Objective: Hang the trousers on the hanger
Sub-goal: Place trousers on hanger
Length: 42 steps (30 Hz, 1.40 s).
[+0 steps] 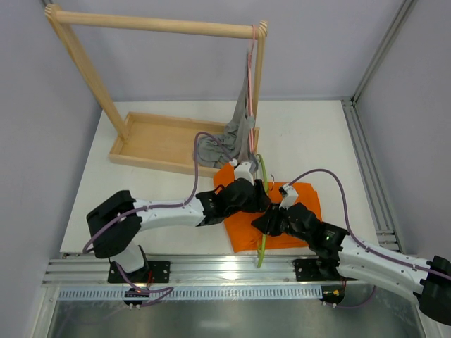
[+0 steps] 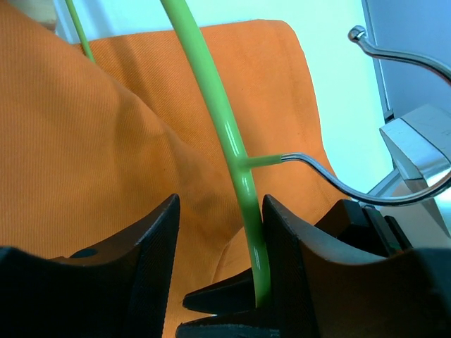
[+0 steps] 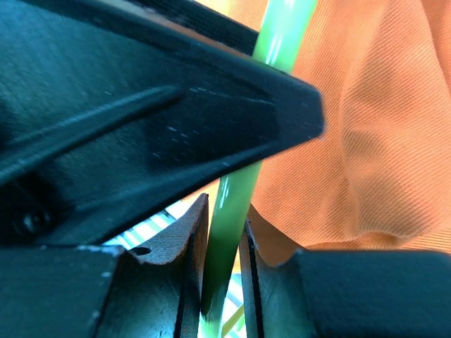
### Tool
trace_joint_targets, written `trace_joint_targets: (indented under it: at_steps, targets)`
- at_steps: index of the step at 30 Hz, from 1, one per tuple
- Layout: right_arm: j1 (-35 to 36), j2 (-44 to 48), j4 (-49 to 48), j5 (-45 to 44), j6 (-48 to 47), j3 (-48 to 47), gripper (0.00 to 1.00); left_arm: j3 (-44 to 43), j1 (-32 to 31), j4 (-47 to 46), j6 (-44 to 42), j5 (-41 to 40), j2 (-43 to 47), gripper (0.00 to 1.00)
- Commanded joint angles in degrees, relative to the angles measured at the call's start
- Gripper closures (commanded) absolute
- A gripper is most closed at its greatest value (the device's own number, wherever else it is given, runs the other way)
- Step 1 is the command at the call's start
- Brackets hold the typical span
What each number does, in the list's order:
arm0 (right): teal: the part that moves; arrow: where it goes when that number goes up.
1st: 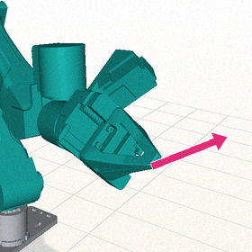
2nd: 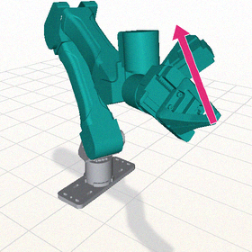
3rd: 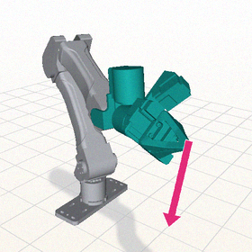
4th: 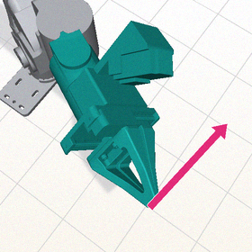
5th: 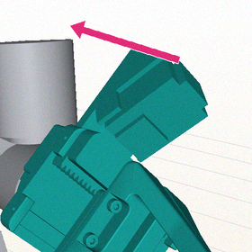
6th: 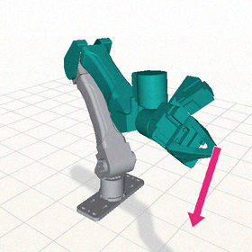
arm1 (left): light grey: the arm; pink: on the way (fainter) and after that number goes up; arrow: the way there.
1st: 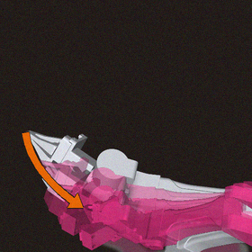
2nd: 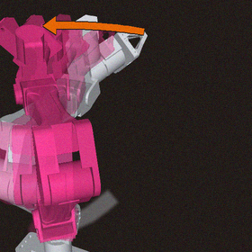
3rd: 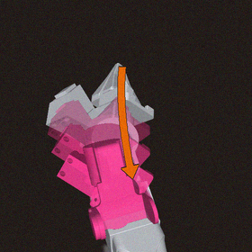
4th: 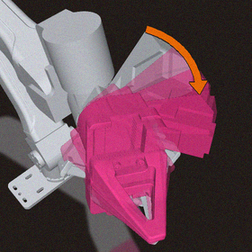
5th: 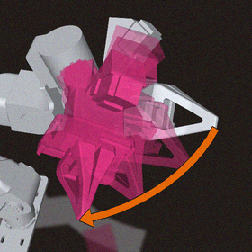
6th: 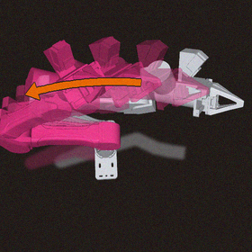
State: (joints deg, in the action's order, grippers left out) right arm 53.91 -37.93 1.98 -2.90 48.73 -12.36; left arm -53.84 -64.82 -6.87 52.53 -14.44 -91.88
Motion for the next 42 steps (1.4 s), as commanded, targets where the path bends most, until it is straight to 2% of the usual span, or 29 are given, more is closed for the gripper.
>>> trace_joint_targets:
  at_steps: [1,6,9,10,13,15,19,20,23,25,30,35,39,42]
  targets:
    - [0.32,0.31,-3.82,-1.50,0.23,0.23,0.74,-3.45,0.04,1.50,0.38,-1.56,-1.55,0.50]
    - [0.41,1.63,-0.24,-2.11,-0.30,-1.26,0.74,-3.64,0.04,4.14,1.34,-2.70,-1.82,0.61]
    - [0.41,3.82,3.99,-3.87,-0.83,-1.96,0.67,-2.41,0.13,4.06,1.52,-3.58,-0.94,0.69]
    - [0.41,4.44,4.96,-4.65,-0.92,-2.23,0.65,-2.14,0.13,4.24,1.69,-4.10,-0.33,0.75]
    - [0.41,6.38,9.26,-5.89,-1.27,-2.84,0.63,-1.70,0.13,4.59,1.61,-4.20,0.29,0.85]
    - [0.41,7.60,12.42,-7.47,-1.53,-3.37,0.61,-2.05,0.22,4.85,1.17,-3.93,0.21,0.88]
    - [0.41,8.93,20.59,-13.79,-0.92,-5.48,0.52,-2.14,0.22,5.64,0.73,-3.14,0.12,0.98]
    - [0.41,8.93,23.74,-16.94,-0.92,-6.96,0.47,-1.97,0.30,5.38,1.25,-3.05,0.29,0.99]
    - [-0.12,7.27,27.46,-20.65,-1.79,-9.86,0.32,-1.35,0.22,5.47,2.31,-3.23,0.73,1.00]
    - [-0.73,2.55,28.16,-22.68,-3.19,-11.45,0.30,-1.26,0.22,5.38,2.49,-3.23,0.91,1.00]
    - [-3.81,-7.05,26.33,-21.10,-4.26,-16.02,0.29,-1.53,0.22,6.34,3.01,-3.23,1.43,1.00]
    - [-9.60,-12.42,20.79,-16.53,-6.98,-14.89,0.30,-1.17,0.31,6.70,3.80,-4.02,2.49,1.00]
    - [-11.19,-11.82,19.38,-18.28,-5.59,-12.60,0.31,-1.17,0.30,7.84,4.07,-4.46,2.84,1.00]
    - [-11.11,-5.70,18.77,-17.50,-5.57,-10.58,0.35,-1.35,0.31,8.10,4.24,-4.37,2.67,1.00]
